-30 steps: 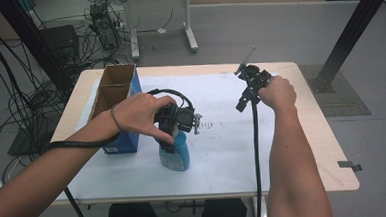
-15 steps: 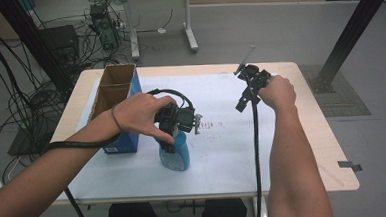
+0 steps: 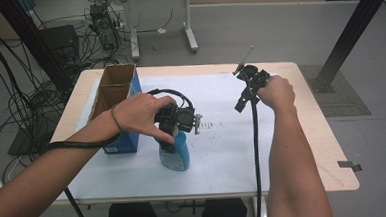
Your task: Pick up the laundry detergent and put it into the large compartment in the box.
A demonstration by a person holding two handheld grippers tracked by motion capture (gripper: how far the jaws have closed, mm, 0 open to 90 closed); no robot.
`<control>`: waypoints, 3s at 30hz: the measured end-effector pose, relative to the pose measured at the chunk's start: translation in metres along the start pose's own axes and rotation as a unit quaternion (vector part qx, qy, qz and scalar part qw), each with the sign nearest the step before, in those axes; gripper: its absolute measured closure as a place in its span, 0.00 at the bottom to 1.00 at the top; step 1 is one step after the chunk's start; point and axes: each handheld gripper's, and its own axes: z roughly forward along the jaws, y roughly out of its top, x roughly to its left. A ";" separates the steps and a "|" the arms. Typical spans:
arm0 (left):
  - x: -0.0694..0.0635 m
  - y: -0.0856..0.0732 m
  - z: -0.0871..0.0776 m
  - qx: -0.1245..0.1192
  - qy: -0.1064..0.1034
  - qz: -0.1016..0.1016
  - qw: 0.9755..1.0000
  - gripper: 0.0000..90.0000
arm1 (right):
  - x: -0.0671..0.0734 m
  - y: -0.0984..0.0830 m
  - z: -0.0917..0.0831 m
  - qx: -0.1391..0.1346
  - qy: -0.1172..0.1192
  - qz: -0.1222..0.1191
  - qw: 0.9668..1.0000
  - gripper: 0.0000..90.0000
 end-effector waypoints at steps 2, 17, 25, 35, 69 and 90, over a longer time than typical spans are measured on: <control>0.000 -0.001 0.000 -0.002 0.000 -0.001 1.000 0.39 | 0.000 0.000 0.000 0.002 0.000 0.001 1.000 0.04; 0.000 0.000 0.000 0.000 -0.001 -0.001 1.000 0.39 | 0.001 0.001 -0.001 0.002 -0.001 0.003 1.000 0.04; 0.000 -0.001 0.000 -0.001 -0.001 -0.003 1.000 0.39 | 0.001 0.001 -0.002 0.000 -0.001 0.003 1.000 0.04; 0.001 0.000 0.000 0.001 -0.001 -0.003 1.000 0.39 | 0.001 0.002 -0.001 0.000 0.000 0.004 1.000 0.04; 0.003 0.001 0.001 0.002 -0.005 -0.005 1.000 0.39 | 0.003 0.002 -0.003 -0.005 -0.001 0.002 1.000 0.04; 0.000 0.000 0.001 -0.001 0.000 -0.014 1.000 0.39 | 0.008 0.001 -0.008 -0.006 -0.007 0.001 1.000 0.04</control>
